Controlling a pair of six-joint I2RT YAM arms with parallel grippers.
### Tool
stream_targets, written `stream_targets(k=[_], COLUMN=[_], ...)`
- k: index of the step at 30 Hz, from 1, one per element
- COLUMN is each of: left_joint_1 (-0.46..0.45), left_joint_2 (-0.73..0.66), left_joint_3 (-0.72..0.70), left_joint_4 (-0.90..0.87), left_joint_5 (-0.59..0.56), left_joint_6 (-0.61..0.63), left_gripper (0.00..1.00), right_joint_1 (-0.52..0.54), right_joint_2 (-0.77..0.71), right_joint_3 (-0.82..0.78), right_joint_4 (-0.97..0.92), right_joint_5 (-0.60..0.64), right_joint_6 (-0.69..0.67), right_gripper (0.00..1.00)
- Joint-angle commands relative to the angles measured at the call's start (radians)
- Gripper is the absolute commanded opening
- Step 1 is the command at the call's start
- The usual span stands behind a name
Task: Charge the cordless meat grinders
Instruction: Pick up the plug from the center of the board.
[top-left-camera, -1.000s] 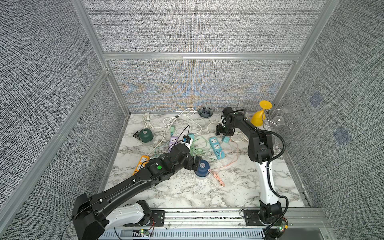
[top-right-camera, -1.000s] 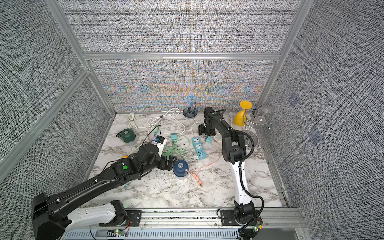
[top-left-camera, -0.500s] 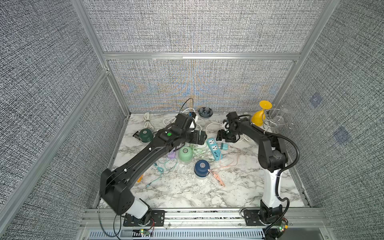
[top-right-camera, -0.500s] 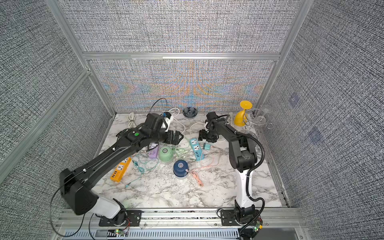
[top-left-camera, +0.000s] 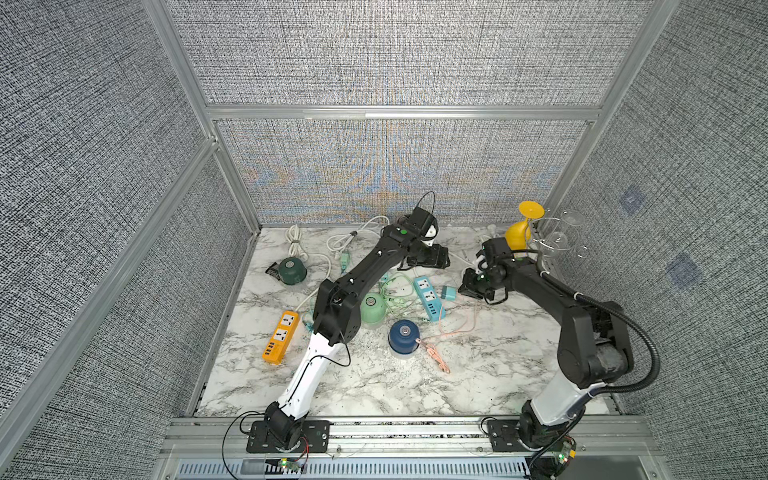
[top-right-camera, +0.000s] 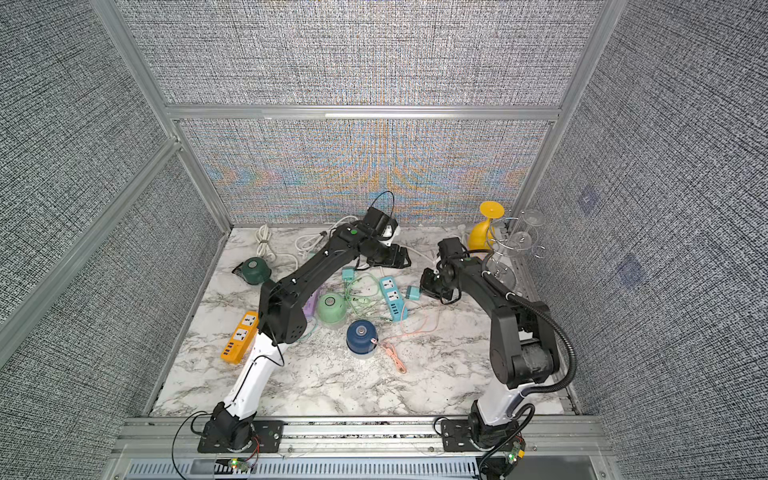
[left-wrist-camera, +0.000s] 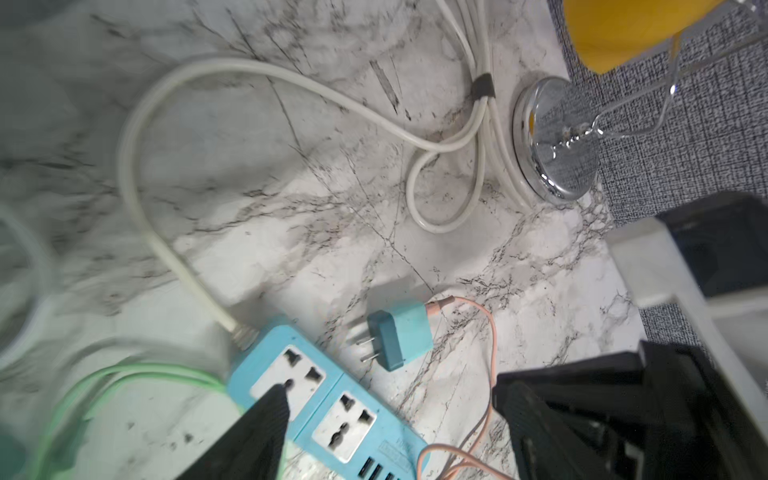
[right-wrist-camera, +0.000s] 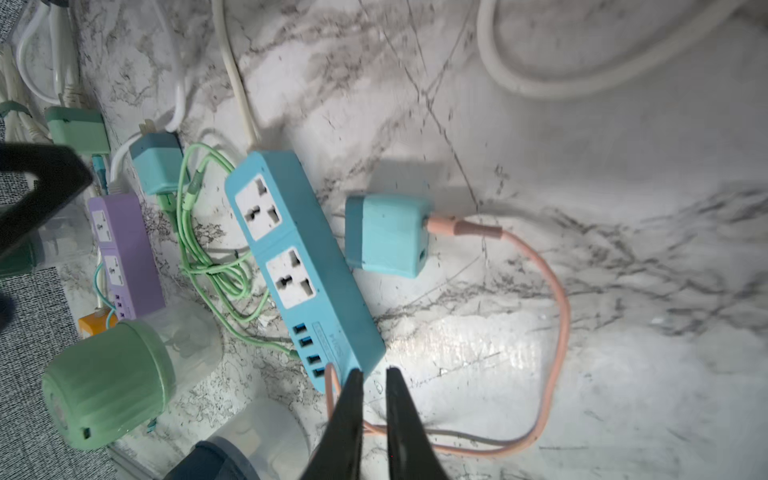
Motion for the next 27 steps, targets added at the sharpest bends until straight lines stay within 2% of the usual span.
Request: stream_targets(k=[1, 5, 12, 18, 21, 27], left_joint_1=[-0.028, -0.048, -0.045, -0.048, -0.052, -0.052], left_joint_2=[0.059, 0.118, 0.160, 0.179, 0.138, 0.009], left_joint_3=[0.046, 0.047, 0.009, -0.016, -0.093, -0.337], left_joint_4=[0.053, 0.112, 0.173, 0.200, 0.220, 0.319], left_joint_5=[0.055, 0.062, 0.013, 0.084, 0.094, 0.101], left_joint_6=[-0.028, -0.063, -0.094, -0.116, -0.117, -0.170], left_gripper=[0.85, 0.86, 0.87, 0.87, 0.87, 0.87], right_joint_1=[0.014, 0.021, 0.009, -0.034, -0.061, -0.085], right_joint_2=[-0.014, 0.035, 0.147, 0.199, 0.227, 0.274], right_joint_3=[-0.073, -0.113, -0.095, -0.093, -0.071, -0.017], right_joint_4=[0.103, 0.153, 0.176, 0.208, 0.215, 0.220], right_joint_5=[-0.049, -0.039, 0.001, -0.011, -0.024, -0.059], right_joint_6=[0.066, 0.081, 0.074, 0.072, 0.071, 0.074], right_gripper=[0.06, 0.00, 0.00, 0.00, 0.00, 0.00])
